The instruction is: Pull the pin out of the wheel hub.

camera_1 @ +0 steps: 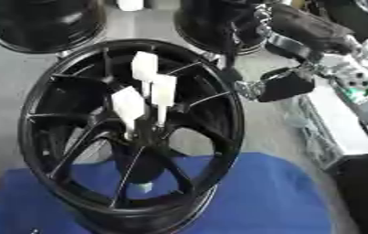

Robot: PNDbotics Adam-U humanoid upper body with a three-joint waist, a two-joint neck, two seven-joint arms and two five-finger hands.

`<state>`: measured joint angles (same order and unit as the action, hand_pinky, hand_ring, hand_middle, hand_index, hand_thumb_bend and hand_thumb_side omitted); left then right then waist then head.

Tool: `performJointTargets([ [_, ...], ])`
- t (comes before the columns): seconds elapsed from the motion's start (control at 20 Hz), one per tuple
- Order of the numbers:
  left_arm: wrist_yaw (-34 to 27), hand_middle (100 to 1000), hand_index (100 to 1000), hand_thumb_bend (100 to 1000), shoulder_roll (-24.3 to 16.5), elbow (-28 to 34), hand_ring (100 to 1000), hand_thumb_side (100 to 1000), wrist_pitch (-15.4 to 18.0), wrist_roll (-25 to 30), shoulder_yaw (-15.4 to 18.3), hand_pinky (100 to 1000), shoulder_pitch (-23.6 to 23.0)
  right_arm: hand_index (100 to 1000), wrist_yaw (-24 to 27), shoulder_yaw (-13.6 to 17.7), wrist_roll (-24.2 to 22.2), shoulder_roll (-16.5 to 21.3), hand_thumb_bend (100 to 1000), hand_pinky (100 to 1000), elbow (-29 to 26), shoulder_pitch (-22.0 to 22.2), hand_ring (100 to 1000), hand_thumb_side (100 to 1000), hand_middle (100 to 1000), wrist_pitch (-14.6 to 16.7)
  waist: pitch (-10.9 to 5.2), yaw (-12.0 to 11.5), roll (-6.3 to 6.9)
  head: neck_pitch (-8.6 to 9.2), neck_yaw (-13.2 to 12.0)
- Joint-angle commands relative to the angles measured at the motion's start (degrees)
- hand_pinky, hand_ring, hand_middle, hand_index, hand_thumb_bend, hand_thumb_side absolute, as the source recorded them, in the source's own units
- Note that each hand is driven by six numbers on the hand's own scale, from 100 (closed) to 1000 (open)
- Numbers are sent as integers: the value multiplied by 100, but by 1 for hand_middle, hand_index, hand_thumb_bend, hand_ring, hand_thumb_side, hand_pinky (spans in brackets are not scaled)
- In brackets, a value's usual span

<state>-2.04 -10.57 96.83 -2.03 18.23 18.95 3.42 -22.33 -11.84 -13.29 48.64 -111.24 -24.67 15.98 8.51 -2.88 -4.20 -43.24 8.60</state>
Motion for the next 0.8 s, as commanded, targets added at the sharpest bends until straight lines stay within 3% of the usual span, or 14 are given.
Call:
performJointTargets([
  [0.05,-23,619,759,512,-66,105,1000,560,8,-3,36,685,27,511,-90,15,144,147,100,689,20,-39,634,208,603,21,-57,-9,15,-27,-30],
  [0.15,-24,619,759,513,-66,110,1000,560,10,7,28,685,28,573,-103,12,165,159,100,700,31,-34,656,210,656,21,-60,0,19,-23,-53],
  [0.25,-24,619,758,513,-67,108,1000,560,6,4,33,685,29,731,-108,26,176,153,100,719,39,-16,693,214,738,9,-67,-2,17,-25,-62],
  [0.45,-25,619,759,514,-68,119,1000,561,12,8,27,685,35,889,-122,-18,-1,204,100,766,60,14,771,231,831,20,-80,4,26,-8,-87],
  [0.6,-23,619,759,514,-71,112,1000,560,4,9,30,685,31,956,-145,-47,-296,270,100,800,92,45,824,225,885,54,-89,-2,20,-1,-78],
  [0.8,-23,619,759,514,-82,114,1000,560,14,24,18,685,25,976,-100,-138,-724,488,100,814,145,-57,842,254,909,126,-87,-12,15,-23,-81],
])
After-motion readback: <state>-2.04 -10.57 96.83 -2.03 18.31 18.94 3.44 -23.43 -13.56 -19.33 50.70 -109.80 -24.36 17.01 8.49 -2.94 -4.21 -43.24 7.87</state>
